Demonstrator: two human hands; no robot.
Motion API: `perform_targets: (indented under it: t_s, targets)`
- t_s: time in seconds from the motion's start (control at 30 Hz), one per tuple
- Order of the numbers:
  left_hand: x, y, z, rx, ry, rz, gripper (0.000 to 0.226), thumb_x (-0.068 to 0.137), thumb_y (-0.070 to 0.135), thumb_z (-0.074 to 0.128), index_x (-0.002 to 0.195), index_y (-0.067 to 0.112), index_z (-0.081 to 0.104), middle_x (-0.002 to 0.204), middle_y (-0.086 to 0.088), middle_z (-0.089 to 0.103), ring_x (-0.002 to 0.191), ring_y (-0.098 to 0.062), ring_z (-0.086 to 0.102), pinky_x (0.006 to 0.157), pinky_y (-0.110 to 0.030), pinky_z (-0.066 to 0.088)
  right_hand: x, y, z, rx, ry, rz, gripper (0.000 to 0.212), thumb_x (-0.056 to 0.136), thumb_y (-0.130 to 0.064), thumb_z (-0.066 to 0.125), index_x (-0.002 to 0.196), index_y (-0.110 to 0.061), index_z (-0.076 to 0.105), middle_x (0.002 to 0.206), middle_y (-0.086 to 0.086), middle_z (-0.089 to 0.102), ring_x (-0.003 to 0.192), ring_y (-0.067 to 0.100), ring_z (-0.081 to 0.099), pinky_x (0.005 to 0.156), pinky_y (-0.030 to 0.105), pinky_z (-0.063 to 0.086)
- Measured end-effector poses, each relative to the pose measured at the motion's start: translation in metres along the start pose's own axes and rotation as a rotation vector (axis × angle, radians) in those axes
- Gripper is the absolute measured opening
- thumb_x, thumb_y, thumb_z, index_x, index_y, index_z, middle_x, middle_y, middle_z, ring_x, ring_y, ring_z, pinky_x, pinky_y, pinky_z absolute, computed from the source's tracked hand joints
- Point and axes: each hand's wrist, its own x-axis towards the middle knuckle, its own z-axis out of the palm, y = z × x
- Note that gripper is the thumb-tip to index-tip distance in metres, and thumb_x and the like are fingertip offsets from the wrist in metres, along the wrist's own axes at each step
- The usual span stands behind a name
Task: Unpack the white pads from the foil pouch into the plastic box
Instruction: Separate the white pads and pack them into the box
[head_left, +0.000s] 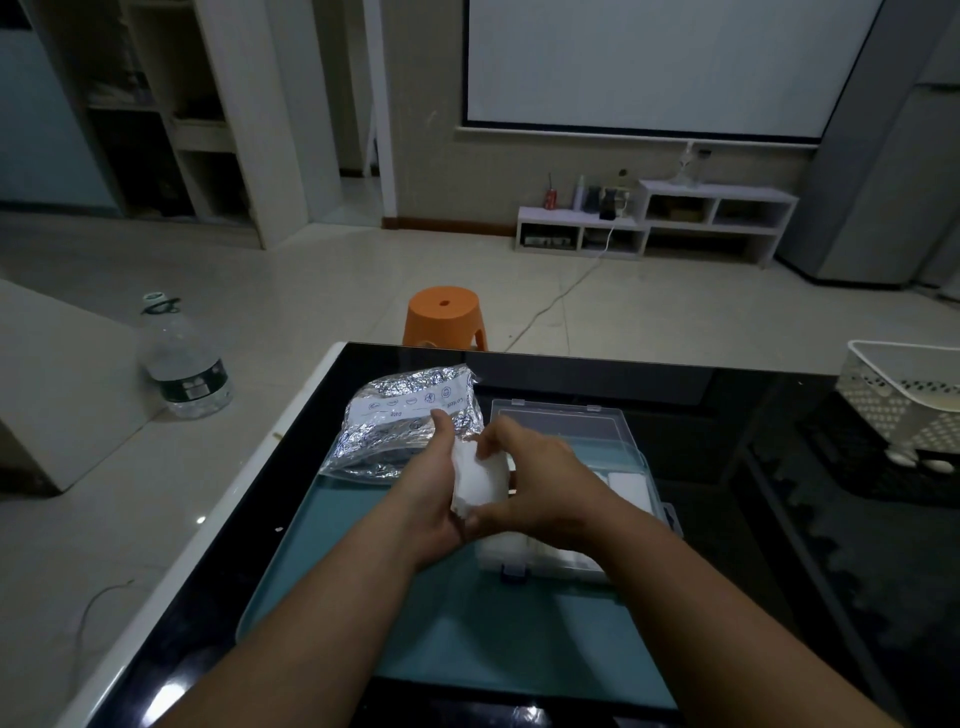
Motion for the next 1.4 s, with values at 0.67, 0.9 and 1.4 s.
perform_targets:
  t_s: [0.67, 0.9, 1.4]
  targets:
    - [0.0006, -0.0036, 0.0024, -0.077, 0.026, 0.067, 0.069, 0.092, 0.066, 0.027, 0.115, 0.011, 0.061, 0.091, -0.016, 0.073, 0.078, -0.029, 0.072, 0.063, -0.041, 0.060, -0.0037, -0.0041, -0.0058, -0.148, 0.086, -0.048, 0.046, 0.072, -0.048, 0.078, 0.103, -0.032, 0.048, 0.109, -0.009, 0.052, 0.097, 0.012, 0.042, 0.085, 0.031, 0.029]
    - [-0.0016, -0.0040, 0.0011, -0.093, 0.009, 0.059, 0.064, 0.095, 0.063, 0.028, 0.118, 0.014, 0.062, 0.092, -0.014, 0.074, 0.075, -0.028, 0.073, 0.060, -0.043, 0.060, -0.0039, -0.0057, -0.0076, -0.047, 0.102, -0.033, 0.041, 0.073, -0.043, 0.077, 0.097, -0.033, 0.045, 0.111, -0.004, 0.059, 0.100, 0.018, 0.054, 0.095, 0.042, 0.045]
    - [-0.0030, -0.0065, 0.0040, -0.031, -0.016, 0.033, 0.074, 0.090, 0.068, 0.031, 0.126, 0.011, 0.059, 0.107, -0.018, 0.070, 0.091, -0.029, 0.068, 0.078, -0.040, 0.055, -0.0006, -0.0002, -0.0039, -0.155, 0.105, -0.066, 0.067, 0.055, -0.054, 0.084, 0.104, -0.041, 0.041, 0.116, -0.017, 0.045, 0.114, 0.011, 0.040, 0.092, 0.035, 0.029]
